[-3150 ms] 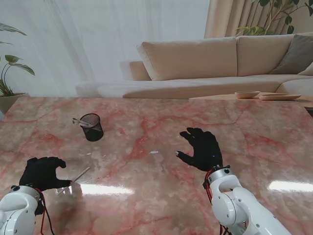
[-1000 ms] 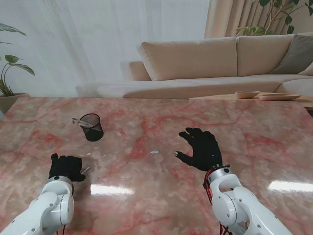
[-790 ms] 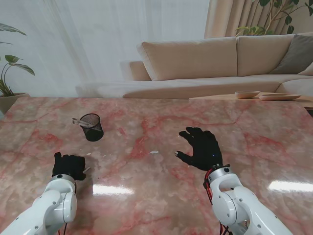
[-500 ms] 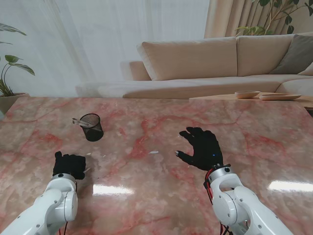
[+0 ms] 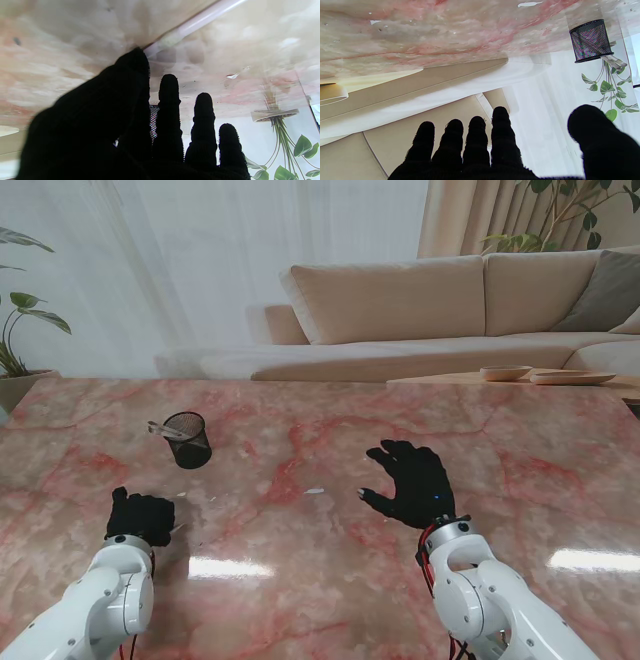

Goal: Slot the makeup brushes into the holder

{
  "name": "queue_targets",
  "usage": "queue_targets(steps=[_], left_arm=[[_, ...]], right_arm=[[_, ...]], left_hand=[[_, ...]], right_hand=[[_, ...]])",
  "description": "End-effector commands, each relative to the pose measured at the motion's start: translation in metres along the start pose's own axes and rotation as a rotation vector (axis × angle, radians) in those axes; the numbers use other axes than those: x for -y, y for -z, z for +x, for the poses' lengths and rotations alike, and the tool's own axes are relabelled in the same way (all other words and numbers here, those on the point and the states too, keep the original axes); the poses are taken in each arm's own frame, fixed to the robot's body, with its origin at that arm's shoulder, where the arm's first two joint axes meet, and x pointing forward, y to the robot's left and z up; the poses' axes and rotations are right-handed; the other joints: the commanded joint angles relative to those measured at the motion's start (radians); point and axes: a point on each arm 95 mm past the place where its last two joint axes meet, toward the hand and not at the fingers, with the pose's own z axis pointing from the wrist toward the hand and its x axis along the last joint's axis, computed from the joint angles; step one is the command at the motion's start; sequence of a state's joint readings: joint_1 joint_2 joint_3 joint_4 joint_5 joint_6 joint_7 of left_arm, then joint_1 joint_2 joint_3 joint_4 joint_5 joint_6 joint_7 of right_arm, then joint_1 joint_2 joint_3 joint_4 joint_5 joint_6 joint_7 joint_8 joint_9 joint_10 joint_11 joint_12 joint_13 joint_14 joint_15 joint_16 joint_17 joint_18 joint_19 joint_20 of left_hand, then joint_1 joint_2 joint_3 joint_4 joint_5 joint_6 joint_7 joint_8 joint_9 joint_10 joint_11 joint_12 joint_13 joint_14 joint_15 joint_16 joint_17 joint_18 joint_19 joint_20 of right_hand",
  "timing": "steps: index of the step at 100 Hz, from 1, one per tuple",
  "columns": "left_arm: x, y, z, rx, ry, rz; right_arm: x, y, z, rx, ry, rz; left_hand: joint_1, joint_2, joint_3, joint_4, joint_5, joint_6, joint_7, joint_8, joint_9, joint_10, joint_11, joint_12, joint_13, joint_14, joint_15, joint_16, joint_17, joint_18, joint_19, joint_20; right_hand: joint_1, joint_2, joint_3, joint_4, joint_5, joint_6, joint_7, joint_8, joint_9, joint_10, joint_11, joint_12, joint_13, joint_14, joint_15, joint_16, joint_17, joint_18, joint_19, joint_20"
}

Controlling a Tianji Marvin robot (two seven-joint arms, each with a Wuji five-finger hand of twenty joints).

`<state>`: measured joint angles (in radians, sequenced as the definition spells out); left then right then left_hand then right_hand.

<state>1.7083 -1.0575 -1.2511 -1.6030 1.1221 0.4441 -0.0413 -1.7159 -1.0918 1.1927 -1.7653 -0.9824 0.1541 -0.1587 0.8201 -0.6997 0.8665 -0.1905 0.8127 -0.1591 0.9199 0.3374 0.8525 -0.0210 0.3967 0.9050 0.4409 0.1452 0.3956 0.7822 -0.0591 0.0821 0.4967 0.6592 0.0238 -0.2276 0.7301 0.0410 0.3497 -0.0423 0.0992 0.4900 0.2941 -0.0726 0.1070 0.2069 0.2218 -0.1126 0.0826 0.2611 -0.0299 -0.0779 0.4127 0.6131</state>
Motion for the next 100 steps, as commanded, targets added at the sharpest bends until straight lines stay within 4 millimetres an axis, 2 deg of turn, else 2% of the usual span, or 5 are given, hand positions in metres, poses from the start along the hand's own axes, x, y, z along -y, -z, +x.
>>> queue_targets(steps=[1, 28, 37, 44, 100], left_arm=[[-0.016, 0.007, 0.001, -0.012, -0.009, -0.044], [-0.017, 0.014, 0.001, -0.033, -0.017, -0.044], [-0.018, 0.016, 0.0, -0.038, -0.028, -0.035], [-0.019, 0.017, 0.0, -0.037, -0.038, -0.034], [-0.033, 0.024, -0.003, 0.039, -0.008, -0.042]], right_arm=[[0.004, 0.003, 0.0, 0.008, -0.003, 0.018], [0.004, 0.004, 0.0, 0.018, -0.008, 0.014], [0.004, 0.004, 0.0, 0.017, -0.009, 0.014], [0.004, 0.004, 0.0, 0.017, -0.011, 0.015], [0.005, 0.005, 0.0, 0.021, -0.014, 0.014]], left_hand=[[0.071, 0.028, 0.07, -0.01, 0.089, -0.085, -0.046, -0.036, 0.04, -0.017, -0.023, 0.021, 0.017, 0.001, 0.032, 0.01, -0.012, -0.022, -0.036, 0.013], [0.05, -0.006, 0.01, -0.015, 0.087, -0.105, 0.021, -0.071, 0.006, -0.015, 0.002, -0.002, 0.009, 0.003, 0.026, 0.007, -0.013, -0.023, -0.074, 0.047], [-0.016, -0.043, -0.069, -0.021, 0.05, -0.075, -0.007, -0.063, -0.064, -0.011, 0.099, -0.216, 0.002, 0.004, 0.022, 0.006, -0.012, -0.019, -0.089, 0.066], [-0.057, -0.054, -0.113, -0.025, 0.016, -0.051, -0.043, -0.07, -0.079, -0.005, 0.094, -0.258, -0.003, 0.007, 0.017, 0.004, -0.014, -0.015, -0.094, 0.066], [-0.079, -0.028, -0.122, -0.007, 0.035, 0.009, -0.076, -0.071, -0.072, 0.016, 0.114, -0.27, -0.018, 0.022, 0.021, 0.0, -0.024, -0.011, -0.127, 0.067]], right_hand=[[0.007, -0.007, 0.014, 0.027, -0.009, -0.009, 0.006, 0.01, -0.013, -0.001, -0.001, 0.014, -0.011, -0.014, 0.001, 0.025, -0.024, 0.004, 0.013, 0.009], [0.009, -0.008, 0.016, 0.025, -0.008, -0.009, 0.006, 0.01, -0.013, -0.001, -0.001, 0.014, -0.011, -0.013, 0.001, 0.026, -0.024, 0.003, 0.014, 0.01], [0.009, -0.008, 0.016, 0.025, -0.009, -0.01, 0.006, 0.01, -0.013, -0.002, -0.001, 0.014, -0.01, -0.013, 0.002, 0.026, -0.024, 0.003, 0.014, 0.011], [0.011, -0.008, 0.017, 0.024, -0.008, -0.009, 0.007, 0.01, -0.012, -0.001, -0.001, 0.015, -0.009, -0.013, 0.002, 0.026, -0.023, 0.003, 0.014, 0.011], [0.015, -0.01, 0.023, 0.021, -0.007, -0.01, 0.008, 0.01, -0.01, 0.0, 0.001, 0.015, -0.01, -0.013, 0.003, 0.027, -0.022, 0.004, 0.016, 0.014]])
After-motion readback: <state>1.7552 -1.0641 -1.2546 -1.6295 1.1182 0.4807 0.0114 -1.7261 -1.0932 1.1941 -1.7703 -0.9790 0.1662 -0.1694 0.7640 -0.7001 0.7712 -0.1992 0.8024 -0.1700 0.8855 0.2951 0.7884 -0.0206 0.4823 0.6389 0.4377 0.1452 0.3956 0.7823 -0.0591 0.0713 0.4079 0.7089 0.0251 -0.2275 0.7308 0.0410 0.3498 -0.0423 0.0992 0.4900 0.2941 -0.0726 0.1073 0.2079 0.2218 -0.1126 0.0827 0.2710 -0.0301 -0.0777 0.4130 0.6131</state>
